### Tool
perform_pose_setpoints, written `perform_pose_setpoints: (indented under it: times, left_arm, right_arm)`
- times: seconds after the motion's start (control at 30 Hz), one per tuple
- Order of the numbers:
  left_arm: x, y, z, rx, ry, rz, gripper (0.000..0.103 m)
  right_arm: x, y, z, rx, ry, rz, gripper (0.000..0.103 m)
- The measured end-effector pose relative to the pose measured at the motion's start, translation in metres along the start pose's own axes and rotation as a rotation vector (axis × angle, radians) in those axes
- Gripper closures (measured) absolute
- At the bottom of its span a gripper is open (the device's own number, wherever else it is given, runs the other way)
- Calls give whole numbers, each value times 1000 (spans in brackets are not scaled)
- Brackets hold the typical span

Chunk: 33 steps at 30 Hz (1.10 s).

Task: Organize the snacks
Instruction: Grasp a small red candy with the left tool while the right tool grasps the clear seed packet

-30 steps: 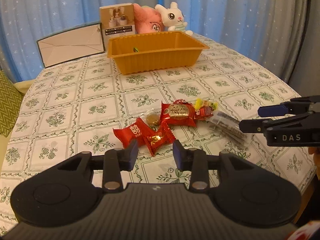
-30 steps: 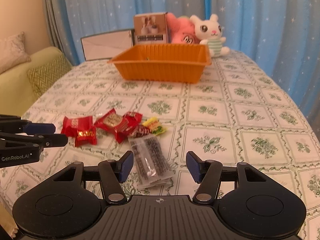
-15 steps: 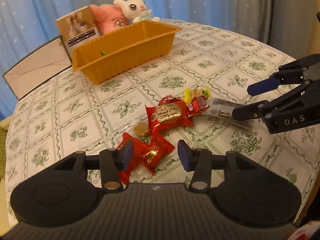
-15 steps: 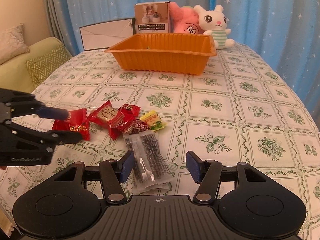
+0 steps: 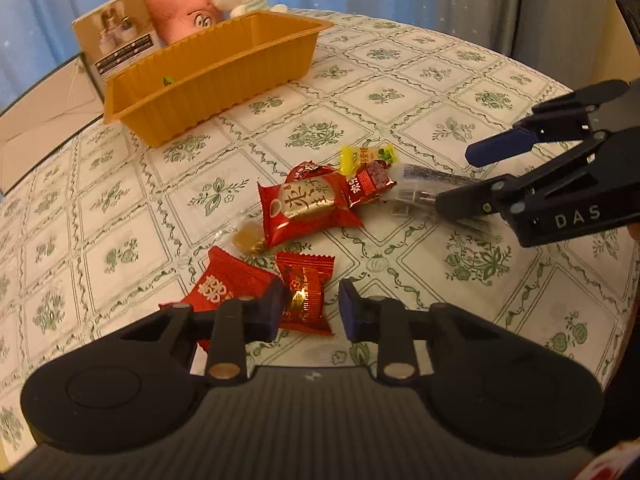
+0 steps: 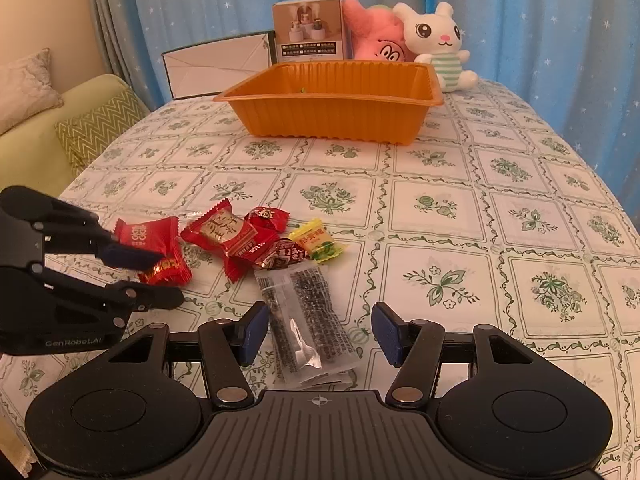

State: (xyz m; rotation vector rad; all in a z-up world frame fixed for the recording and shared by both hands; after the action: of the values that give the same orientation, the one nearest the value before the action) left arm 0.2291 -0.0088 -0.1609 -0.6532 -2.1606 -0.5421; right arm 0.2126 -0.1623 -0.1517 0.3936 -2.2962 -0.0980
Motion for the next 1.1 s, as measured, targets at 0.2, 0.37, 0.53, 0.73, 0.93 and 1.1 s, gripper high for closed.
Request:
perform_pose_setpoints:
  times: [0.2,0.37,0.53,0.73,0.93,1.1]
  left_arm:
    - [-1,8,4,157,-12,-41,77]
    - [0,7,5,192,-22,-55,82]
    - [0,6,5,200,-25,-66,83]
    - [1,2,5,201,-27,-80,85]
    - [13,4,7,246,-44,-94,85]
    - [26,4,2,253,-72,-109,85]
  right_arm:
    - [-2,3,-1,20,3,-4,52]
    - [-7,10,1,79,11,2,58]
    - [-11,13,5,101,33,6,62]
    - [-9,15,7,97,41,6,66]
    - [4,14,6,51,17,-2,67]
    - [16,12,0,8,-32,5,67]
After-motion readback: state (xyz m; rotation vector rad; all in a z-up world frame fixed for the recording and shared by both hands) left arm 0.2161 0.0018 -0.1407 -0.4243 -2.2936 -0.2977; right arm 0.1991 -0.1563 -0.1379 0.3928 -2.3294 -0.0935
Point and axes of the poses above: each gripper's, at about its wrist camera, not at the fingertips, and x roughly against the way its jaws point, y to its left, z to its underside, the point moved 5 cm from there along -x, roughly the way its jaws point, and after that the axes turned 4 degrees about -x, right-handed, at the moved point
